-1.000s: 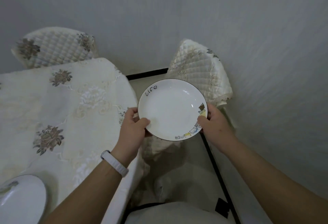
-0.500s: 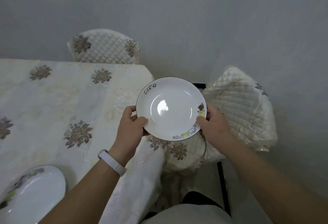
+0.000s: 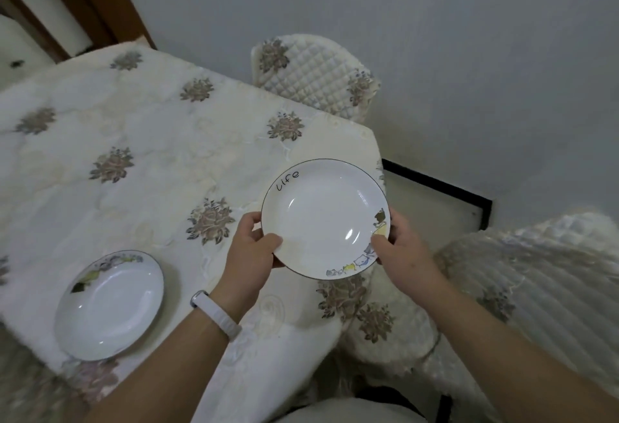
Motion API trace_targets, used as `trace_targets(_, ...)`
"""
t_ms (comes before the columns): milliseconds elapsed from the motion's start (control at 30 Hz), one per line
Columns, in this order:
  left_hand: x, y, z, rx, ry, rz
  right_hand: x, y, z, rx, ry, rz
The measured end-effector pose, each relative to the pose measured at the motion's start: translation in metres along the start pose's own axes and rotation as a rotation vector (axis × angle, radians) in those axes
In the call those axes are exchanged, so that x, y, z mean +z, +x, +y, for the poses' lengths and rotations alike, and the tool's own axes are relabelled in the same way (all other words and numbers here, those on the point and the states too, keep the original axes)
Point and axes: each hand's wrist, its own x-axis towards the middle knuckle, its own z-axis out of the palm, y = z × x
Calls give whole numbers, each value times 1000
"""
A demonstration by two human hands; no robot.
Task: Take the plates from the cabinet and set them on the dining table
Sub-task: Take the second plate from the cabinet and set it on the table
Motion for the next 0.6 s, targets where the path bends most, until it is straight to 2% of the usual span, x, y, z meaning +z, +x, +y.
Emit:
trace_targets(333,21,32,-39,-118,-30,258,6,87,45,-11,-103,-241)
trace_targets(600,21,51,-89,-275,-14,351,31,121,91,78,-240,-375)
